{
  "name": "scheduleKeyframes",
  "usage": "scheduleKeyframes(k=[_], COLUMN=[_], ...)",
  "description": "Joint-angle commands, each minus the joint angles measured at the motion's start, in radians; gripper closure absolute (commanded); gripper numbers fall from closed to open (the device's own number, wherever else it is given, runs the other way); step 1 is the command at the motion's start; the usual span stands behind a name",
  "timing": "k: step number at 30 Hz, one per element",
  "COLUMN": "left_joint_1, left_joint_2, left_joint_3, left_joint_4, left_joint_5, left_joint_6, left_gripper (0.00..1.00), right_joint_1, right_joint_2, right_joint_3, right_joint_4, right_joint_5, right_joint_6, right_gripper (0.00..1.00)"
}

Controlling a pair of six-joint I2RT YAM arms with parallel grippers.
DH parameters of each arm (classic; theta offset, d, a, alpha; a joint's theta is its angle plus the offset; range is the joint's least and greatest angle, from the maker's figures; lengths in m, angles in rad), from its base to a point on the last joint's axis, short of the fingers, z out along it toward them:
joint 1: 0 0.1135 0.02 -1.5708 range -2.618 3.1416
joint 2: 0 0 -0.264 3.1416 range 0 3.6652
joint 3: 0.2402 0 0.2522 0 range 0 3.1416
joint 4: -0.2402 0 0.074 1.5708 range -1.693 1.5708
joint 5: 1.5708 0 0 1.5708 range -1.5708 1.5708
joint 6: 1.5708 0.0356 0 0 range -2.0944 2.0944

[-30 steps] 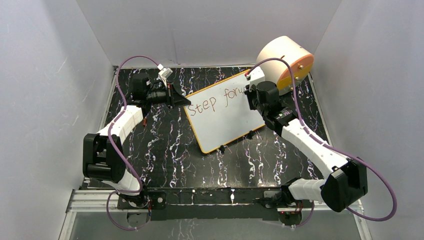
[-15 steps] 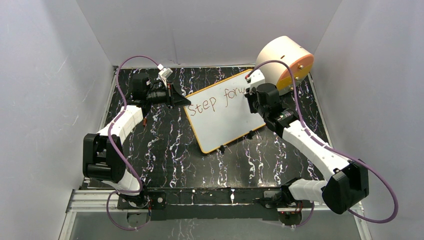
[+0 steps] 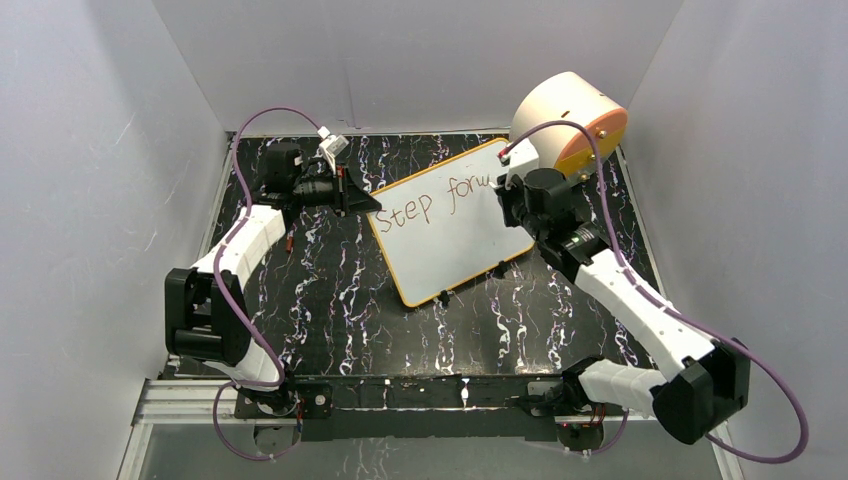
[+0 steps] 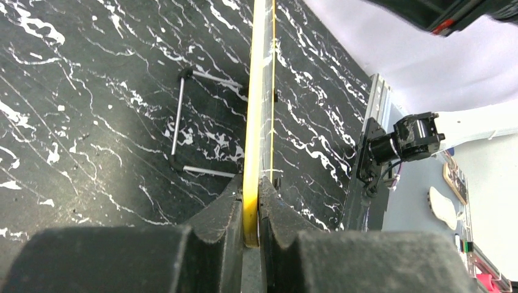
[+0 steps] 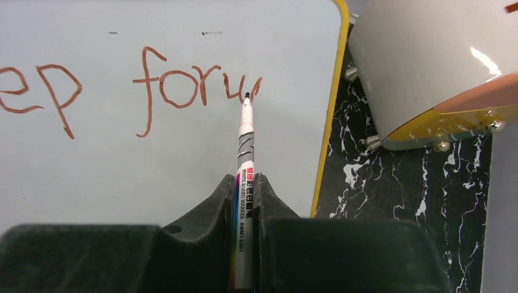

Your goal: Write a sentence on the whiteboard

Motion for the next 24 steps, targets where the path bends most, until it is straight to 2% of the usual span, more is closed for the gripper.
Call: scheduleKeyframes(k=[1,4,11,24], left_joint_1=[-0.031,-0.029,0.0,0.006], left_joint_2=[0.051,0.039,0.017,0.062], left_joint_3=[0.009,0.039,0.103,0.339], left_joint_4=[-0.371,-0.46,-0.542,-0.745], left_joint_5=[-0.201,-0.25,-0.296,-0.295], left_joint_6=[0.222,0.269,0.309,0.357], left_gripper=[1.0,1.0,1.0,1.0], right_joint_1=[-0.003,-0.003,-0.003,-0.003], right_joint_2=[-0.089,-0.109,-0.132,-0.177], right_joint_3=[0.016,0.009,-0.009,-0.031], right_joint_4=[0.014,0.01,0.002,-0.004], right_joint_5=[-0.025,-0.028,-0.05,-0.052], right_joint_6=[0.002,0.002,0.008,0.018], right_gripper=[1.0,1.0,1.0,1.0])
